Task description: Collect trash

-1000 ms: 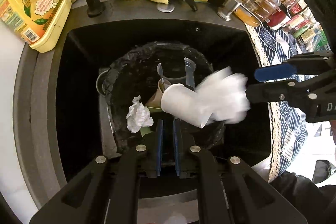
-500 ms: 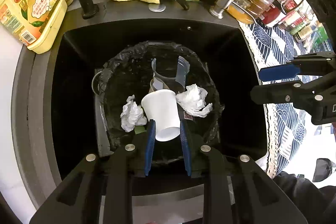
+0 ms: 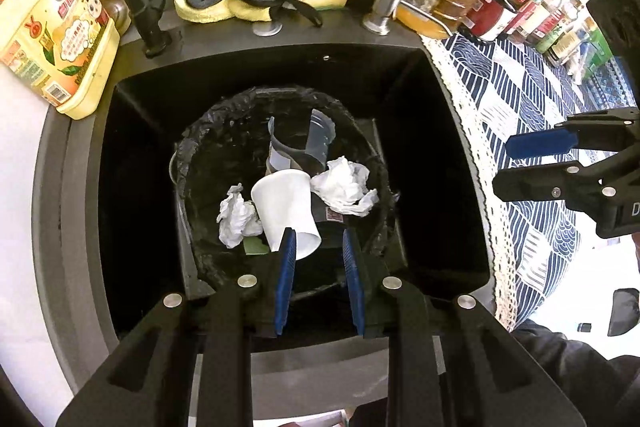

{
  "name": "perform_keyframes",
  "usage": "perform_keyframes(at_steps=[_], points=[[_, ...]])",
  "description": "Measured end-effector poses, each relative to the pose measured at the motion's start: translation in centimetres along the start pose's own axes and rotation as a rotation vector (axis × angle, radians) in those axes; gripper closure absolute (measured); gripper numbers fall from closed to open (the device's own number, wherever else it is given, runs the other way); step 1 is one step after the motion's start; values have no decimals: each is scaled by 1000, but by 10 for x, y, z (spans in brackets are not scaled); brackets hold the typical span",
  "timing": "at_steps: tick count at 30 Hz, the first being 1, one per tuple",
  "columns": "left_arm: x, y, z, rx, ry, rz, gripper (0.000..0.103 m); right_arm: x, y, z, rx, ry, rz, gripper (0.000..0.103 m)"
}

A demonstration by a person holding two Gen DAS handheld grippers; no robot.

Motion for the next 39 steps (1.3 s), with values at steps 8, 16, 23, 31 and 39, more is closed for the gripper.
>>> perform_keyframes(at_steps=[8,16,23,31,39], points=[[-19,-29,-10,6,-39,27,69,-32,-20,-26,-2,-54,-7,42],[-44,-73,-21,-25,-97,65,57,-70,-48,-60,-32,-105,1,39],[-61,-124,-36,-54,-136,89,31,-108,-82,-103,-39,-158,12,32],[-77,-170,-59,-113,-196,144,6,-140,-105,-155,-69,-245,58,9],[-86,-205,-86,-165,-281,202,6,-164,-120,-199,-153,-370,16,5]])
Point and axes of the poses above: each gripper's, at about its wrist camera, not at the fingertips, and x roughly the way its jaws point, y to its left, z to its top, the point moved 8 cm from there along x, roughly the way its jaws point, and after that the axes turned 6 degrees about -x, right-handed, at the moved point
